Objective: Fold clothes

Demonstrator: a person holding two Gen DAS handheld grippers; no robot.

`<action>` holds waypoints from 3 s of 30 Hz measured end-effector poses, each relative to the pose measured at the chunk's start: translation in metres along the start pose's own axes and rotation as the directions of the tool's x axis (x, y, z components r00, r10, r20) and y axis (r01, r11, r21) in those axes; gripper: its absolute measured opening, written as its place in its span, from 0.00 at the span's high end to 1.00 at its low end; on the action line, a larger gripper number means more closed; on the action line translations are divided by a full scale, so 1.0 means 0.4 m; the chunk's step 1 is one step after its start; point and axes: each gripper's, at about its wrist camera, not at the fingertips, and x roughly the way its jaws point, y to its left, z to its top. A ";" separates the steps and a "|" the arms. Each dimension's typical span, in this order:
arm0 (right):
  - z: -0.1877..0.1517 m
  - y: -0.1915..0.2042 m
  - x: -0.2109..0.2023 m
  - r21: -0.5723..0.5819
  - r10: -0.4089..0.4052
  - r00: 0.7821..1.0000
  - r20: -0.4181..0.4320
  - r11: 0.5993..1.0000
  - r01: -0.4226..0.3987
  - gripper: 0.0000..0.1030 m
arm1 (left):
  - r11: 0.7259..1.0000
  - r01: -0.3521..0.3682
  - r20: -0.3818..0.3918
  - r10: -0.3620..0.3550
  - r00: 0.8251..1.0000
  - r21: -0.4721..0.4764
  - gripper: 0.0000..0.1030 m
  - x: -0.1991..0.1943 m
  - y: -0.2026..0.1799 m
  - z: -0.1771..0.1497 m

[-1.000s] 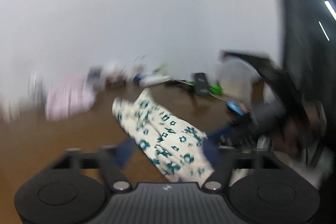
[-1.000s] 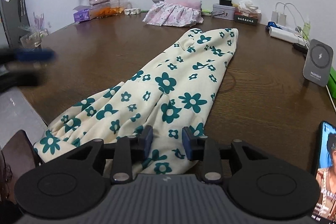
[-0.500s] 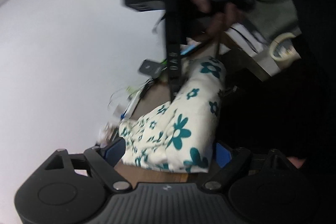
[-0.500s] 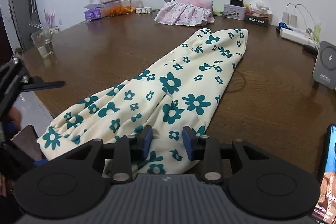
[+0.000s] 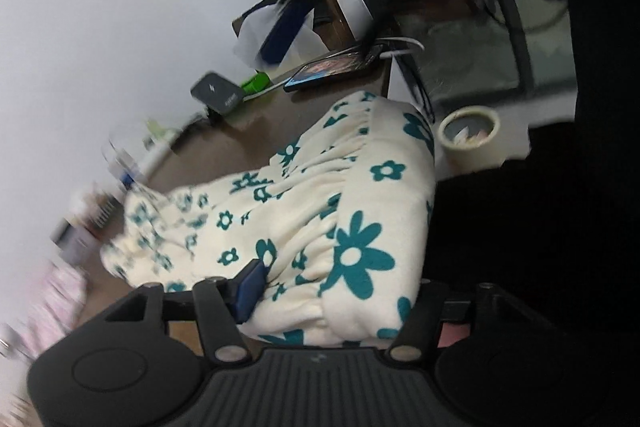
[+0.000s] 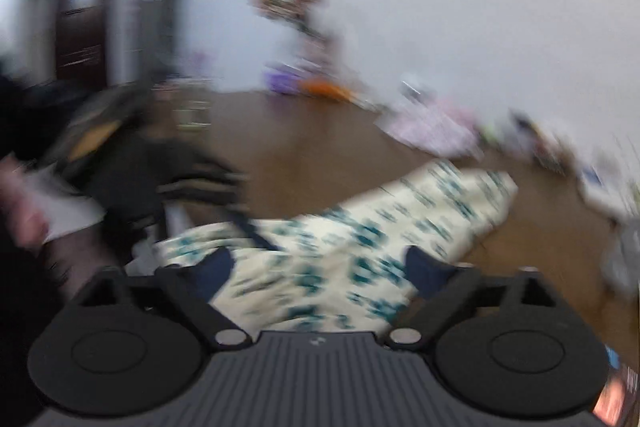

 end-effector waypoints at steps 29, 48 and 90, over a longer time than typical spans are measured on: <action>-0.046 -0.079 0.077 0.153 0.449 0.885 -0.125 0.890 -0.430 0.68 | 0.986 0.123 0.094 -0.112 0.989 -0.116 0.47 -0.086 0.006 0.003; -0.100 -0.163 0.082 0.428 0.294 0.951 0.099 0.850 -0.307 0.49 | 0.529 0.541 0.374 -0.396 0.839 -0.654 0.81 0.012 0.235 -0.097; -0.114 -0.155 0.134 0.866 -0.098 0.995 0.014 0.498 0.037 0.78 | 0.396 0.022 0.066 0.098 0.993 -0.918 0.71 -0.054 0.119 -0.041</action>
